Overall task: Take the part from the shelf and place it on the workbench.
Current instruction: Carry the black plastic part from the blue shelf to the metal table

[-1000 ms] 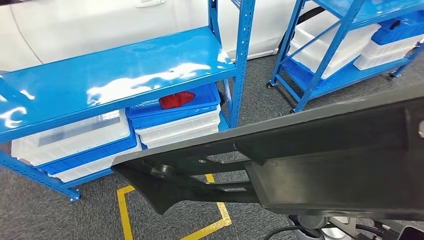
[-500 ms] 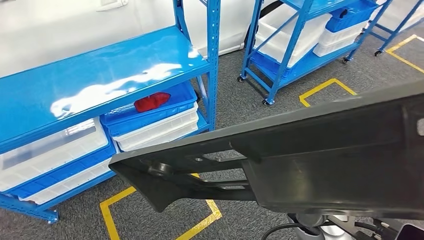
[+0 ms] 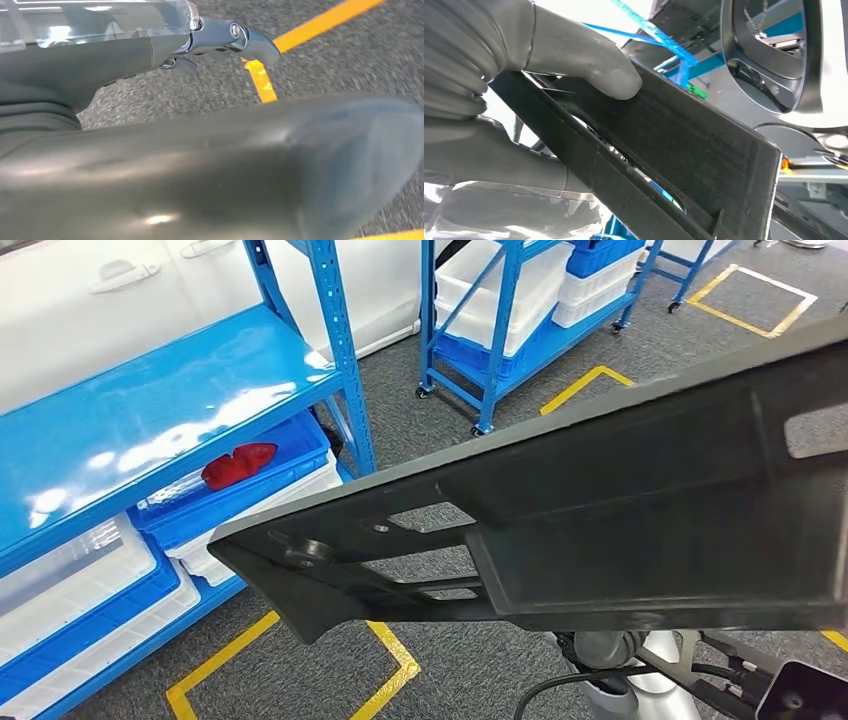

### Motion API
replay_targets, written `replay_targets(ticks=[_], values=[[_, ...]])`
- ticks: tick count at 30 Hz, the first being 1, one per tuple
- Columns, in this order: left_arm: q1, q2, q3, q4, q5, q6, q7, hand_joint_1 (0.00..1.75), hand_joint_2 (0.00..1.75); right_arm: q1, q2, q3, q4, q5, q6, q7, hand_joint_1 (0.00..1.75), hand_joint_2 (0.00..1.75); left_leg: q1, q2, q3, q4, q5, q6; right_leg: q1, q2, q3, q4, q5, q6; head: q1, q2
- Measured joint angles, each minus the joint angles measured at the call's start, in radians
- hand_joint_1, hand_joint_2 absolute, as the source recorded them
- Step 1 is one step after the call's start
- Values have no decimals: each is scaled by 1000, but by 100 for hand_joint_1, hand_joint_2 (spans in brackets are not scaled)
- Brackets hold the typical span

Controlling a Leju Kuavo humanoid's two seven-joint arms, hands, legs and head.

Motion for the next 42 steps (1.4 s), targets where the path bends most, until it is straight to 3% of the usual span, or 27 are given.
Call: replay_targets(ticks=[2,4,6,8,10,12,13,14,16,18,19,21,23,25,26,27,28,30,32,34,36,38,40,42], values=[[0,-1,0,0,0,2,3,0,0,-11,-5,0,7,-6,7,0,175,175,4,-51,48,-119,49,7,1,24,-6,5,2,9,0,0],[2,-2,0,0,0,6,10,0,0,-19,-12,1,13,-9,13,-1,175,175,3,-75,59,-153,52,15,-2,47,-18,7,8,24,0,0],[0,-6,1,0,0,17,23,0,0,-23,-21,0,18,-9,11,0,175,175,3,-52,60,-160,58,27,-4,56,-26,9,11,38,0,0],[-1,-12,2,0,0,29,40,0,0,-27,-32,-1,21,-9,0,0,175,175,5,-26,62,-169,66,42,0,12,-49,54,-19,48,0,0],[4,-19,1,0,-2,38,59,0,0,-24,-40,-1,24,-9,-13,-1,175,175,1,2,62,-170,67,49,0,-44,-104,172,-83,53,0,0],[10,-27,-1,0,-6,46,80,0,0,-10,-46,-2,25,-8,-23,-1,175,175,-2,32,60,-169,65,51,-4,-61,-150,273,-118,58,0,0],[11,-32,-3,0,-7,51,89,0,0,-1,-49,-2,25,-8,-25,-1,175,175,-3,45,60,-168,64,52,-6,-64,-149,277,-111,59,0,0],[11,-37,-4,0,-8,56,95,0,0,8,-51,-2,24,-7,-24,-1,175,175,-3,57,61,-168,63,51,-7,-69,-128,244,-88,59,0,0],[10,-48,-6,0,-5,64,100,0,0,29,-55,-5,18,-2,-11,-1,175,175,-6,77,63,-164,58,45,-2,-105,-49,106,-35,52,0,0],[10,-57,-6,0,-1,71,102,0,0,46,-58,-8,10,3,10,-1,175,175,-11,94,65,-161,52,36,6,-136,-1,15,-16,39,0,0],[11,-62,-6,0,-1,73,102,0,0,53,-58,-10,7,6,21,-1,175,175,-13,103,67,-161,51,31,10,-137,-1,8,-19,32,0,0],[12,-73,-6,0,0,75,98,0,0,64,-56,-16,5,10,33,-1,175,175,-12,115,71,-161,46,21,7,-115,-3,3,-13,22,0,0],[11,-80,-5,0,0,74,89,0,0,70,-53,-22,5,12,35,-1,175,175,-7,85,59,-125,15,11,1,-94,-2,-4,-6,11,0,0],[13,-82,-1,0,0,74,80,0,0,70,-48,-24,5,8,35,-2,175,175,-4,38,12,-14,-48,4,-1,-74,-3,-6,-2,3,0,0],[16,-81,4,0,0,75,76,0,0,70,-46,-25,6,4,37,-1,175,175,-3,27,-18,52,-76,2,-1,-63,-4,-6,-1,1,0,0],[20,-80,11,0,0,76,73,0,0,70,-44,-25,6,-2,42,-1,175,175,-3,22,-40,99,-89,0,-1,-50,-5,-5,-1,1,0,0],[22,-78,18,0,0,77,70,0,0,69,-41,-26,8,-9,49,-1,175,175,-2,20,-48,114,-82,-1,-1,-36,-6,-4,0,1,0,0],[22,-73,34,0,0,78,67,0,0,66,-31,-29,10,-20,66,-1,175,175,1,8,-13,34,-21,0,-2,-10,-6,0,1,4,0,0],[21,-66,47,0,0,79,66,0,0,59,-17,-35,11,-24,82,-1,175,175,6,-35,42,-93,33,4,0,13,-9,7,2,10,0,0],[21,-59,55,0,0,83,66,0,0,55,-3,-44,10,-25,95,-1,175,175,6,-60,65,-149,43,12,0,33,-17,9,6,23,0,0],[18,-52,63,0,0,85,67,0,0,57,7,-54,7,-31,105,-1,175,175,5,-43,67,-155,47,24,-3,49,-24,7,12,37,0,0],[15,-46,70,0,0,81,68,0,0,58,14,-64,4,-40,114,-2,175,175,7,-21,69,-164,56,38,-2,18,-39,34,-7,47,0,0],[17,-38,77,1,0,78,68,0,0,60,21,-74,2,-48,131,-2,175,175,5,5,68,-168,60,47,-2,-37,-87,138,-68,53,0,0],[22,-30,92,2,0,86,61,0,0,70,33,-91,2,-59,164,-1,175,175,1,32,66,-167,59,50,-5,-58,-142,261,-121,59,0,0]])
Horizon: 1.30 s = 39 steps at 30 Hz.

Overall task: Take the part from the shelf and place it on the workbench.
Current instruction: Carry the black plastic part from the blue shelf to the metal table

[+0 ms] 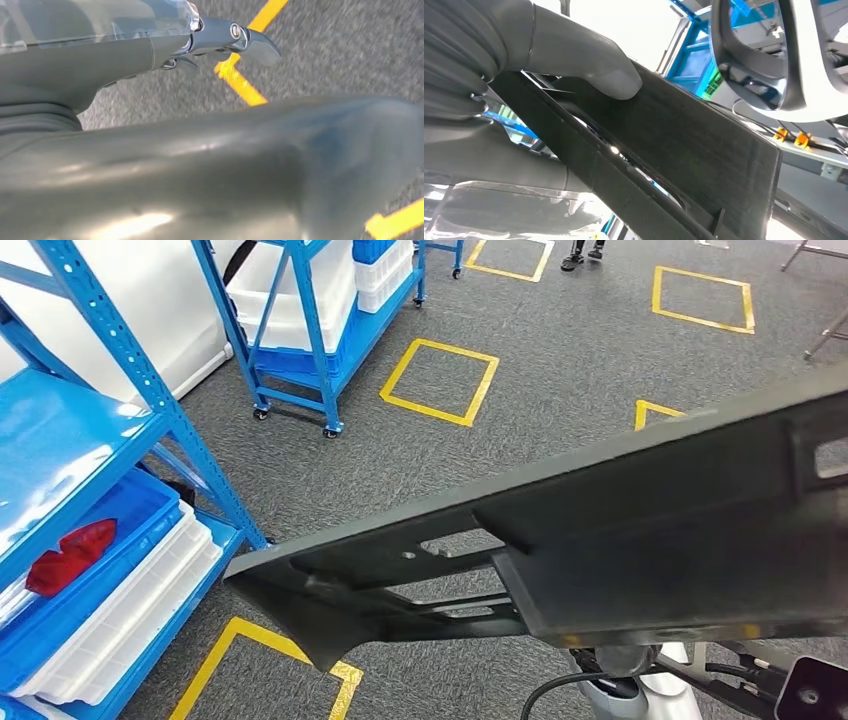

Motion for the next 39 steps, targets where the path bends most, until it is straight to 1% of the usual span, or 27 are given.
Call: replay_targets(ticks=[1,2,3,5,7,9,10,12,14,15,16,17,18,20,22,23,24,25,27,29,31,32,33,34,36,38,39], values=[[1,4,11,0,0,9,-6,0,0,6,8,-11,0,-4,20,0,175,175,-1,13,-1,0,-1,0,-2,-4,-9,24,-3,1,0,0],[1,8,23,1,0,18,-12,0,0,12,18,-22,1,-5,36,0,175,175,-2,25,0,1,-2,-1,-3,-8,3,7,12,1,0,0],[1,11,33,1,0,26,-18,0,0,16,28,-32,1,-4,48,0,175,175,-2,36,1,1,-3,-3,-2,-17,34,-46,40,0,0,0],[0,19,48,2,0,33,-20,0,0,21,50,-46,1,2,54,0,175,175,-6,56,5,4,-9,-12,4,-58,111,-184,87,-11,0,0],[1,31,56,2,0,31,-16,0,0,29,70,-55,-1,10,46,0,175,175,-11,74,9,5,-15,-22,13,-80,143,-249,96,-26,0,0],[-1,44,59,3,0,27,-12,0,0,43,84,-62,-8,15,35,0,175,175,-11,90,13,4,-20,-33,16,-60,142,-254,98,-39,0,0],[-2,49,60,3,0,24,-11,0,0,49,90,-65,-14,16,33,0,175,175,-9,82,14,8,-26,-39,15,-49,142,-257,100,-44,0,0],[-3,59,60,3,0,21,-12,0,0,56,103,-70,-24,16,35,-1,175,175,-4,37,-7,62,-65,-48,9,-29,145,-264,105,-56,0,0],[1,66,61,4,0,20,-12,0,0,61,115,-72,-27,16,42,-1,175,175,-2,-5,-66,192,-130,-53,9,-6,145,-265,106,-63,0,0],[3,69,62,4,0,20,-12,0,0,66,119,-74,-27,16,43,-2,175,175,-2,-11,-97,255,-151,-54,9,7,145,-264,106,-64,0,0],[4,71,62,4,0,18,-13,0,0,70,122,-77,-27,16,44,-2,175,175,-2,-13,-117,290,-154,-55,10,21,145,-263,106,-64,0,0],[5,72,62,5,0,15,-14,0,0,73,124,-79,-27,15,46,-2,175,175,-2,-14,-119,287,-135,-55,9,35,146,-262,106,-64,0,0],[4,72,63,5,0,12,-15,0,0,74,127,-81,-27,15,47,-2,175,175,-1,-18,-104,245,-100,-54,9,49,147,-260,106,-63,0,0],[2,73,65,5,0,3,-16,0,0,75,133,-83,-27,17,49,-2,175,175,4,-59,-49,111,-29,-51,9,75,147,-255,104,-58,0,0],[1,72,66,5,0,-6,-13,0,0,74,137,-84,-27,22,43,-2,175,175,8,-103,-16,28,-6,-46,8,98,139,-250,105,-46,0,0],[0,72,66,5,-1,-13,-12,0,0,75,138,-84,-28,28,36,-2,175,175,7,-109,-13,20,-9,-42,6,110,134,-250,108,-39,0,0],[-3,71,66,5,-2,-23,-11,0,0,75,139,-83,-30,36,25,-2,175,175,7,-98,-11,15,-8,-36,5,122,130,-252,112,-31,0,0],[-7,70,65,5,-3,-34,-12,0,0,76,138,-83,-34,46,12,-1,175,175,7,-86,-9,12,-4,-29,4,116,127,-250,112,-24,0,0],[-13,66,60,5,-7,-54,-17,0,0,75,137,-83,-46,66,-13,0,175,175,7,-61,-6,3,2,-14,7,63,105,-208,85,-16,0,0],[-12,62,53,5,-10,-67,-22,0,0,74,133,-80,-56,81,-32,0,175,175,2,-33,-5,0,2,-6,7,7,48,-91,24,-12,0,0],[-11,59,48,5,-11,-76,-25,0,0,74,126,-75,-60,90,-48,0,175,175,-2,-3,-5,1,1,-4,4,-3,-4,16,-12,-9,0,0],[-12,58,46,5,-11,-80,-25,0,0,74,120,-71,-60,93,-55,0,175,175,-3,12,-5,1,0,-4,3,-5,-6,22,-5,-9,0,0],[-14,55,44,5,-10,-82,-26,0,0,73,115,-67,-60,94,-59,0,175,175,-4,25,-4,1,-1,-4,3,-10,13,-11,19,-10,0,0],[-16,53,42,5,-9,-83,-26,0,0,72,110,-61,-60,95,-62,0,175,175,-5,36,-3,2,-3,-5,4,-21,50,-78,51,-13,0,0],[-19,47,39,5,-6,-82,-25,0,0,66,100,-49,-59,96,-63,0,175,175,-10,55,1,3,-8,-12,12,-61,122,-208,90,-23,0,0],[-20,40,36,5,-4,-80,-24,0,0,58,89,-40,-59,94,-63,0,175,175,-13,72,5,4,-13,-21,22,-74,144,-256,94,-33,0,0],[-20,36,34,5,-3,-79,-24,0,0,56,84,-36,-58,93,-63,0,175,175,-14,81,7,3,-14,-26,23,-62,143,-258,97,-38,0,0]])
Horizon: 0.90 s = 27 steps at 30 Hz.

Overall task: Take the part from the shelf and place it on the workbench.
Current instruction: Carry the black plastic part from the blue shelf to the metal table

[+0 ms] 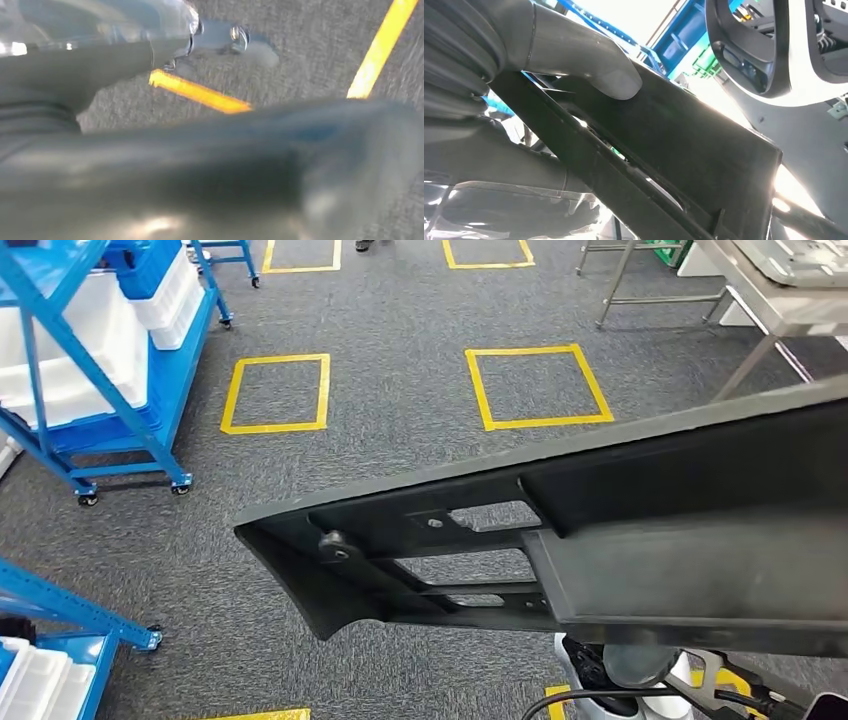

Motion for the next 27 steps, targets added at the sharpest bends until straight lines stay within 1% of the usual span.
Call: replay_targets(ticks=[1,2,3,4,5,6,7,8,9,10,11,12,13,14,15,16,17,18,19,20,21,22,23,24,25,26,27], values=[[-1,-4,-2,0,0,1,0,0,0,-2,-5,3,1,-2,0,0,175,175,2,2,1,1,-3,-5,-2,10,1,-3,2,-5,0,0],[-2,-7,-4,0,0,1,1,0,0,-5,-9,5,1,-4,0,0,175,175,3,-8,-1,9,-11,-10,-5,20,2,-8,6,-10,0,0],[-3,-10,-6,0,0,2,1,0,0,-9,-14,8,3,-6,0,1,175,175,5,-28,-10,34,-30,-14,-8,29,4,-13,9,-15,0,0],[-2,-12,-7,-1,0,4,2,0,0,-12,-17,12,4,-8,0,1,175,175,7,-53,-30,80,-58,-17,-11,39,7,-16,11,-20,0,0],[1,-14,-8,-1,0,5,3,0,0,-15,-22,16,6,-11,0,1,175,175,8,-75,-59,144,-91,-19,-10,49,7,-16,12,-23,0,0],[4,-16,-9,-1,0,7,6,0,0,-16,-26,19,8,-15,1,1,175,175,8,-86,-92,213,-120,-21,-9,60,6,-16,12,-25,0,0],[7,-18,-10,-1,0,9,8,0,0,-16,-31,22,11,-19,1,1,175,175,9,-91,-118,265,-135,-22,-9,73,7,-16,12,-26,0,0],[9,-20,-10,-1,0,10,11,0,0,-17,-36,24,14,-23,2,1,175,175,10,-93,-130,285,-130,-23,-9,86,7,-15,12,-26,0,0],[9,-23,-11,-1,-1,11,13,0,0,-18,-40,26,17,-25,2,1,175,175,11,-94,-124,266,-107,-23,-9,99,8,-14,11,-25,0,0],[9,-26,-12,-1,-2,11,13,0,0,-21,-44,28,21,-27,1,1,175,175,13,-102,-100,208,-67,-23,-10,112,9,-11,11,-23,0,0],[8,-28,-14,-1,-3,10,14,0,0,-24,-47,28,24,-29,1,1,175,175,17,-122,-71,139,-32,-23,-11,124,8,-8,9,-20,0,0],[8,-30,-17,-1,-5,8,14,0,0,-28,-50,28,28,-32,0,1,175,175,20,-145,-44,76,-8,-22,-11,136,5,-2,8,-16,0,0],[8,-31,-21,-1,-6,5,15,0,0,-31,-53,28,32,-36,0,1,175,175,22,-165,-27,35,4,-20,-12,147,0,2,8,-9,0,0],[8,-34,-25,-1,-8,2,15,0,0,-32,-56,28,36,-39,1,1,175,175,22,-176,-21,19,3,-17,-13,158,-5,3,10,-3,0,0],[7,-36,-29,-1,-10,0,16,0,0,-33,-60,28,41,-41,2,1,175,175,19,-172,-19,15,2,-12,-14,169,-10,4,13,5,0,0],[6,-39,-32,-1,-12,-2,17,0,0,-33,-62,28,46,-43,3,1,175,175,19,-162,-19,15,4,-6,-15,179,-13,2,16,12,0,0],[3,-43,-34,-1,-13,-3,17,0,0,-34,-64,28,54,-44,4,1,175,175,19,-151,-17,11,8,1,-15,171,-16,7,14,16,0,0],[1,-47,-36,-1,-14,-2,17,0,0,-38,-66,28,63,-45,6,1,175,175,20,-140,-15,6,11,9,-13,149,-25,26,2,21,0,0],[0,-50,-39,-1,-14,-2,16,0,0,-43,-67,27,76,-47,6,1,175,175,19,-127,-14,2,13,16,-12,120,-44,66,-21,25,0,0],[0,-52,-42,-1,-14,-2,16,0,0,-47,-68,27,90,-49,7,2,175,175,17,-114,-14,1,14,20,-13,88,-71,124,-52,28,0,0],[1,-53,-45,-1,-14,-2,16,0,0,-50,-68,27,104,-50,7,2,175,175,14,-101,-15,1,13,23,-14,69,-103,191,-84,32,0,0],[3,-54,-49,-1,-14,-2,16,0,0,-52,-69,27,116,-52,7,2,175,175,12,-88,-15,1,13,24,-17,62,-132,249,-106,35,0,0],[3,-55,-51,-1,-14,-2,16,0,0,-52,-69,27,126,-52,6,2,175,175,11,-75,-16,1,12,24,-19,58,-146,279,-111,37,0,0],[3,-56,-54,-1,-14,-2,15,0,0,-53,-70,27,135,-52,4,2,175,175,10,-62,-16,1,11,24,-20,55,-141,272,-97,38,0,0],[3,-58,-55,-1,-14,-3,14,0,0,-56,-71,27,146,-52,1,2,175,175,10,-51,-14,2,10,22,-21,49,-116,226,-69,37,0,0],[2,-59,-57,-1,-14,-5,11,0,0,-62,-71,28,158,-52,-4,2,175,175,9,-40,-12,2,8,20,-21,31,-78,156,-36,36,0,0],[1,-61,-58,-1,-13,-7,7,0,0,-69,-71,28,174,-51,-10,2,175,175,7,-31,-10,3,5,15,-15,6,-42,88,-15,31,0,0]])
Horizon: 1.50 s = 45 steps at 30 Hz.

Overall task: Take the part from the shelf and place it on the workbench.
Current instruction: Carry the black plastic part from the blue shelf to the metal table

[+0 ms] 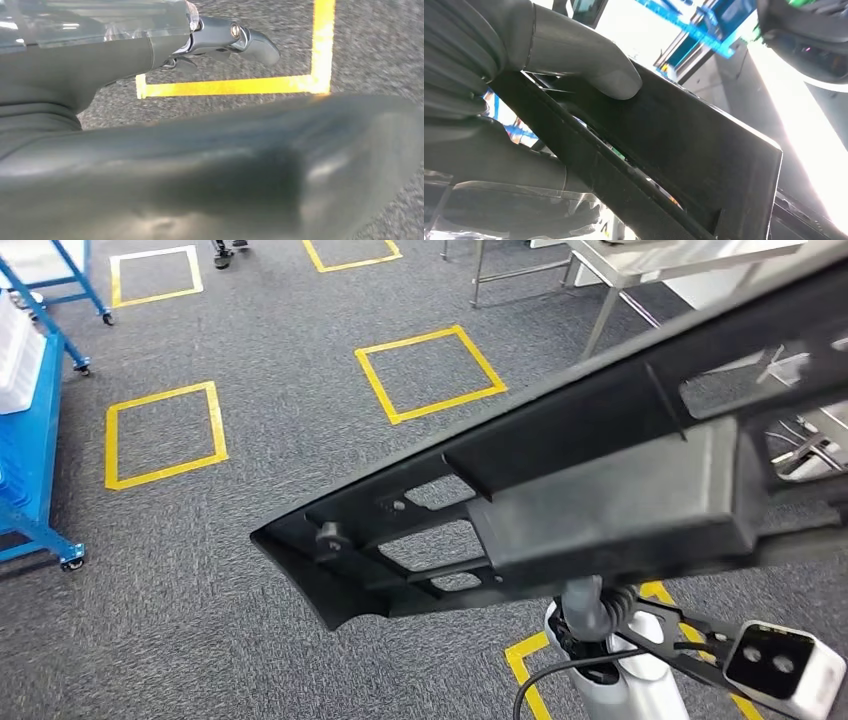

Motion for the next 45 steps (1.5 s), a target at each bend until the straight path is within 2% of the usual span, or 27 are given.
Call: replay_targets(ticks=[2,4,5,7,9,10,11,12,14,15,16,18,20,22,24,26,27,28,31,33,35,37,39,41,42,43,45], values=[[0,-5,-2,0,2,-6,-6,0,0,-15,0,1,38,0,-6,0,175,175,-5,18,3,1,-5,-9,9,-31,36,-75,15,-14,0,0],[-2,-12,-2,-1,7,-11,-7,0,0,-29,0,4,88,-5,0,1,175,175,-7,39,7,-1,-8,-20,13,-15,34,-84,15,-29,0,0],[-3,-16,-2,-1,9,-13,-6,0,0,-39,1,9,115,-9,5,3,175,175,-5,38,9,1,-12,-26,12,-4,35,-87,18,-34,0,0],[-4,-23,-2,-2,14,-13,-6,0,0,-68,7,27,164,-14,13,13,175,175,0,1,-9,48,-45,-34,7,19,37,-93,23,-47,0,0],[0,-27,-2,-3,16,-10,-6,0,0,-94,19,53,206,-17,13,33,175,175,3,-47,-69,173,-106,-38,7,44,38,-94,25,-55,0,0],[2,-28,-2,-3,16,-9,-6,0,0,-103,24,64,225,-17,11,44,175,175,3,-56,-104,240,-130,-39,8,57,38,-94,25,-57,0,0],[5,-29,-1,-3,17,-8,-6,0,0,-109,27,74,243,-18,8,54,175,175,3,-61,-130,283,-136,-39,10,70,38,-93,25,-58,0,0],[7,-29,0,-3,17,-7,-6,0,0,-116,28,83,259,-19,3,61,175,175,3,-63,-140,290,-123,-38,11,84,38,-92,25,-58,0,0],[7,-29,0,-3,17,-7,-6,0,0,-133,30,97,288,-23,-8,69,175,175,3,-77,-109,193,-47,-31,11,110,39,-88,24,-56,0,0],[7,-29,1,-3,17,-7,-5,0,0,-145,32,103,302,-27,-15,70,175,175,3,-99,-82,124,-13,-27,12,122,39,-86,23,-55,0,0],[7,-29,1,-3,17,-7,-4,0,0,-157,33,108,316,-32,-20,69,175,175,4,-120,-58,65,10,-23,11,134,37,-84,23,-51,0,0],[8,-30,1,-3,17,-8,-2,0,0,-176,35,114,341,-44,-29,67,175,175,3,-143,-38,17,18,-18,7,153,30,-83,26,-40,0,0],[7,-32,1,-3,17,-8,2,0,0,-185,34,117,354,-56,-36,63,175,175,2,-127,-34,7,23,-10,3,164,26,-85,28,-28,0,0],[5,-35,1,-4,17,-7,5,0,0,-191,34,116,359,-67,-42,59,175,175,5,-105,-28,-4,29,2,6,128,11,-54,7,-17,0,0],[7,-36,2,-4,17,-2,8,0,0,-195,33,116,359,-76,-44,55,175,175,3,-82,-25,-10,31,9,7,73,-38,49,-50,-9,0,0],[11,-36,2,-4,17,3,11,0,0,-190,30,116,359,-82,-44,52,175,175,1,-56,-25,-9,28,10,2,54,-99,168,-95,-4,0,0],[12,-36,2,-4,17,4,12,0,0,-187,28,115,358,-84,-44,52,175,175,1,-43,-24,-8,27,10,0,51,-110,187,-92,-2,0,0],[12,-36,2,-4,17,5,12,0,0,-183,26,114,356,-87,-44,52,175,175,1,-30,-23,-8,25,9,-1,47,-101,167,-73,-1,0,0],[12,-38,2,-4,16,5,12,0,0,-177,22,111,339,-94,-42,51,175,175,-2,2,-14,-8,16,0,4,3,3,-33,12,-9,0,0],[11,-38,2,-4,16,6,14,0,0,-172,21,107,323,-96,-40,50,175,175,-6,18,-8,-7,10,-10,11,-12,33,-93,24,-20,0,0],[8,-38,2,-4,15,7,18,0,0,-160,19,103,307,-98,-39,49,175,175,-6,35,-2,-8,5,-22,14,10,34,-95,25,-31,0,0],[4,-38,2,-4,15,7,20,0,0,-151,18,99,293,-99,-38,50,175,175,-2,16,-5,14,-17,-33,10,29,38,-102,29,-42,0,0],[4,-39,2,-4,15,6,20,0,0,-145,18,99,282,-99,-38,50,175,175,2,-33,-47,113,-74,-39,6,48,42,-106,31,-50,0,0],[7,-39,1,-4,14,5,20,0,0,-131,18,99,272,-99,-36,51,175,175,3,-57,-116,250,-126,-41,8,73,42,-105,31,-54,0,0],[9,-39,1,-4,13,5,20,0,0,-122,17,99,269,-99,-35,51,175,175,3,-61,-137,284,-127,-40,10,88,43,-104,31,-55,0,0],[10,-39,1,-4,13,5,20,0,0,-114,16,98,265,-99,-32,51,175,175,3,-63,-141,281,-109,-38,11,103,43,-103,30,-55,0,0],[11,-39,0,-4,12,5,22,0,0,-104,14,96,257,-99,-27,50,175,175,2,-85,-95,160,-29,-28,12,131,46,-101,29,-54,0,0]])
